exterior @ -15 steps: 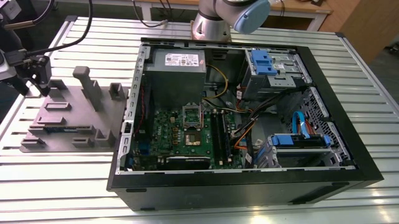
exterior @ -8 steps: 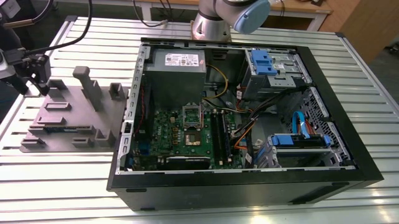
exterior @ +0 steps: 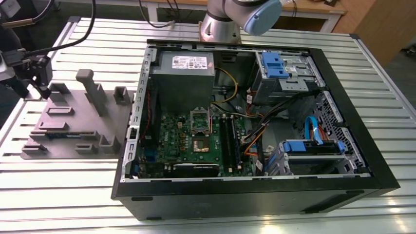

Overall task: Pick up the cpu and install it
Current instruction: 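Pick up the cpu and move it towards the insertion slot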

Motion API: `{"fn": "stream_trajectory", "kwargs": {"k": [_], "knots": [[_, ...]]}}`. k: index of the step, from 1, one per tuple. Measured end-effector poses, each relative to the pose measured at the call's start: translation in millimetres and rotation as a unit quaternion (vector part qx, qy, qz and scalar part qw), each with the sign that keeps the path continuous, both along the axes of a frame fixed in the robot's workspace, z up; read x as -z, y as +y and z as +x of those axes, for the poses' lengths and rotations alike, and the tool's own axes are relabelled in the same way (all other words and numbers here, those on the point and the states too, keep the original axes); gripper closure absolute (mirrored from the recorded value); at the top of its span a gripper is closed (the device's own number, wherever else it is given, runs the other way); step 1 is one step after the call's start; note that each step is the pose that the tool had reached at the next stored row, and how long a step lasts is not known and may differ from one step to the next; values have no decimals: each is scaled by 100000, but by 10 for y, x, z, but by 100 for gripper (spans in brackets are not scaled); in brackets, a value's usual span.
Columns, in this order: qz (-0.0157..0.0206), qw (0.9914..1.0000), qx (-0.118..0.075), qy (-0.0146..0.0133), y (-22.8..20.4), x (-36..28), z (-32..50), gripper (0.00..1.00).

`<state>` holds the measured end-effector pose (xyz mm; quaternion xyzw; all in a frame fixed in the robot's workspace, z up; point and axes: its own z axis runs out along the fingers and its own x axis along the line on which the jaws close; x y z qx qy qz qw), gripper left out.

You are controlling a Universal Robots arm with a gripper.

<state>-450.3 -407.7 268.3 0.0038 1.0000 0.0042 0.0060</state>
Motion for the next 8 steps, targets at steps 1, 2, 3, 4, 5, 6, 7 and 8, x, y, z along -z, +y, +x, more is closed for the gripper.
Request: {"fn": "stream_trajectory", "kwargs": {"k": [1, 2, 3, 4, 5, 6, 7, 8], "knots": [[2, 100000, 1, -3, 0, -1, 0, 53], [-3, 100000, 2, 6, 0, -4, 0, 53], [-4, 100000, 0, 10, 0, -7, 0, 53], [-6, 100000, 2, 12, 0, -9, 0, 53], [-5, 100000, 1, 11, 0, -10, 0, 53], [-8, 100000, 0, 12, 0, -13, 0, 53], [-5, 100000, 2, 4, 0, -14, 0, 53], [-2, 100000, 1, 5, 0, -16, 0, 53]]}}
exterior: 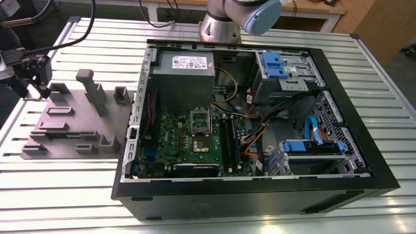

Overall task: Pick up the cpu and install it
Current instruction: 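Pick up the cpu and move it towards the insertion slot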

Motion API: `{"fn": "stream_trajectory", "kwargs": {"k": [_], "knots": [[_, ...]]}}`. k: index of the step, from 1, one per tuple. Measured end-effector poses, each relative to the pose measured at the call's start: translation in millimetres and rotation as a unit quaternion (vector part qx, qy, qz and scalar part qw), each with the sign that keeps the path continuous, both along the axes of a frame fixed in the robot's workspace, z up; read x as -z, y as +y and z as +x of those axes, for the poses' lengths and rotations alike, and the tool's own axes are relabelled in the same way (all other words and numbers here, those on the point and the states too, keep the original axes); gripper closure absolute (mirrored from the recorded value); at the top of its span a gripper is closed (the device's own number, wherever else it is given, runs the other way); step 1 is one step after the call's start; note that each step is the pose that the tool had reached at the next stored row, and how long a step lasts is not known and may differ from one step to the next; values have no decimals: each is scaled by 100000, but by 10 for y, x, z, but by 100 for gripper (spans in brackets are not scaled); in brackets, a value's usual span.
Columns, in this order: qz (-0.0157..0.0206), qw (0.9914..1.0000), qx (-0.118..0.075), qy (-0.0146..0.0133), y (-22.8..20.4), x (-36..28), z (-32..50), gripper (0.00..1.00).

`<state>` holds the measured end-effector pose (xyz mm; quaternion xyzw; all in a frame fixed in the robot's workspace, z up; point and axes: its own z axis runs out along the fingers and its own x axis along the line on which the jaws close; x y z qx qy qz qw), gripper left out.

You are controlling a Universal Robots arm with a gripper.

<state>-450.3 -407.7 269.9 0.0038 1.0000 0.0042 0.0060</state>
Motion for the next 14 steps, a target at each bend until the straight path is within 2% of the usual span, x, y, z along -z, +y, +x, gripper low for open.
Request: {"fn": "stream_trajectory", "kwargs": {"k": [4, 6, 14], "knots": [[-1, 100000, -1, -1, 0, -5, 0, 53], [-3, 100000, 1, 3, 0, -41, 0, 53], [-2, 100000, 1, 2, 0, -69, 0, 53]]}}
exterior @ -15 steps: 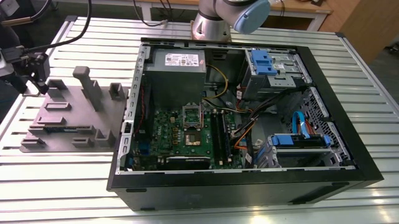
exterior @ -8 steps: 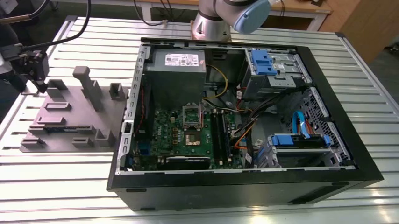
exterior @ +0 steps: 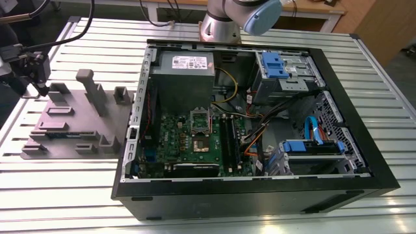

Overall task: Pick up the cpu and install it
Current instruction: 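Pick up the cpu and move it towards the insertion slot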

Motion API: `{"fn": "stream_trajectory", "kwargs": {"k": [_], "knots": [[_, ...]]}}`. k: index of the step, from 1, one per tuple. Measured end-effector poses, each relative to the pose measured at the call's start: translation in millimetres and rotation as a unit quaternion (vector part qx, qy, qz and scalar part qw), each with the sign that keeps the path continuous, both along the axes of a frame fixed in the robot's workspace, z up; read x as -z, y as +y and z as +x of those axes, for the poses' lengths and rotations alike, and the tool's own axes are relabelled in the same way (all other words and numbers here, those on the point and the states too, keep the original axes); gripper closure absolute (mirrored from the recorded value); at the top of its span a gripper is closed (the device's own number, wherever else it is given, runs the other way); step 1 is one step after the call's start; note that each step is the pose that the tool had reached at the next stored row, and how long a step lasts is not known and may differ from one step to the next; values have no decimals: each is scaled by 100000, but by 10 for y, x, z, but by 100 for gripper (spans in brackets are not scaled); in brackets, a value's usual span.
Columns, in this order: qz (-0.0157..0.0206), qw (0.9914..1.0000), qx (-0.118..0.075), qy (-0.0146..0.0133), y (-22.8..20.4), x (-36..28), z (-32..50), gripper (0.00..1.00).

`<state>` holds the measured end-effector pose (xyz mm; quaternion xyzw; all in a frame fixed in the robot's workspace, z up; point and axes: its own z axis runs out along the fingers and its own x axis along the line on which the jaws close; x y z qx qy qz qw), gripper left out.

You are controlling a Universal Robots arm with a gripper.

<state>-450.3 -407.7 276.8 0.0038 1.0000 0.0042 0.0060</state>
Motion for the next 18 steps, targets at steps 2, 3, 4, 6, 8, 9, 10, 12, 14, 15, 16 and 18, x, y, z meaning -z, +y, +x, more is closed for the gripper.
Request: {"fn": "stream_trajectory", "kwargs": {"k": [2, 3, 4, 6, 8, 9, 10, 12, 14, 15, 16, 18], "knots": [[-3, 100000, 0, 7, 0, -6, 0, 53], [-1, 100000, 0, 0, 0, -8, 0, 53], [-4, 100000, -2, 7, 0, -13, 0, 53], [-5, 100000, 1, 7, 0, -23, 0, 53], [4, 100000, -1, -5, 0, -33, 0, 53], [8, 100000, -3, -14, 0, -35, 0, 53], [8, 100000, -1, -13, 0, -37, 0, 53], [4, 100000, -2, -3, 0, -42, 0, 53], [6, 100000, -2, -7, 0, -42, 0, 53], [2, 100000, -1, -5, 0, -43, 0, 53], [2, 100000, -1, -2, 0, -43, 0, 53], [1, 100000, 0, -1, 0, -43, 0, 53]]}}
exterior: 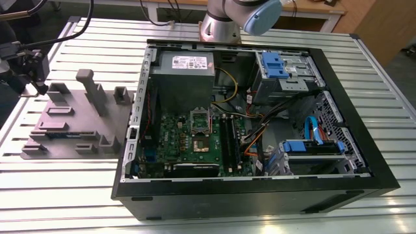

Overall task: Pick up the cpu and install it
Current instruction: 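Pick up the cpu and move it towards the insertion slot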

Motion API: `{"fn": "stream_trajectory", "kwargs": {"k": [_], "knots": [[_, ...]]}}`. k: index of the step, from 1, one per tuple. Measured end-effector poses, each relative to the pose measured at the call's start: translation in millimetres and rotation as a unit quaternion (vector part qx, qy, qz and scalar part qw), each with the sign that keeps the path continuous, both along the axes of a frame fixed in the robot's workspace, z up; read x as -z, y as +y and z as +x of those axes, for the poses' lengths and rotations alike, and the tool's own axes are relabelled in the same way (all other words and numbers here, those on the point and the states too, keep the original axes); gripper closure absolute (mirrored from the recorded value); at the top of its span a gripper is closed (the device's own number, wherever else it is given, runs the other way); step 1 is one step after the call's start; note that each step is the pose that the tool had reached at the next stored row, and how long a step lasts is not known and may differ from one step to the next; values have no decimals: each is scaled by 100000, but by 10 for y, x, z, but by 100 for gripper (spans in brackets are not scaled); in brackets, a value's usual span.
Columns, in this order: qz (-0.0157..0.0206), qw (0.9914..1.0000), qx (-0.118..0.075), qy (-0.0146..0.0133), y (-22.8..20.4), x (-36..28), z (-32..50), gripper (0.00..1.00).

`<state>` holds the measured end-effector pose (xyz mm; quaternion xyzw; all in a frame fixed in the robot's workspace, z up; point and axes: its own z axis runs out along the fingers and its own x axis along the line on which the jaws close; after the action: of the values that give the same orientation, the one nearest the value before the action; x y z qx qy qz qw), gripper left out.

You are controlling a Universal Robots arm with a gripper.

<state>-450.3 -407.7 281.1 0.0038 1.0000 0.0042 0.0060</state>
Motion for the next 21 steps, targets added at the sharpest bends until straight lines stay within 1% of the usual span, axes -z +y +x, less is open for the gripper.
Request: {"fn": "stream_trajectory", "kwargs": {"k": [5, 8, 12, 18, 19, 21], "knots": [[-4, 100000, -1, 7, 0, -18, 0, 53], [-3, 100000, 0, 4, 0, -50, 0, 53], [4, 100000, -3, 3, 0, -123, 0, 53], [0, 100000, -1, 0, 0, -278, 0, 53], [-1, 100000, -1, 0, 0, -295, 0, 53], [5, 100000, -2, -9, 0, -308, 0, 53]]}}
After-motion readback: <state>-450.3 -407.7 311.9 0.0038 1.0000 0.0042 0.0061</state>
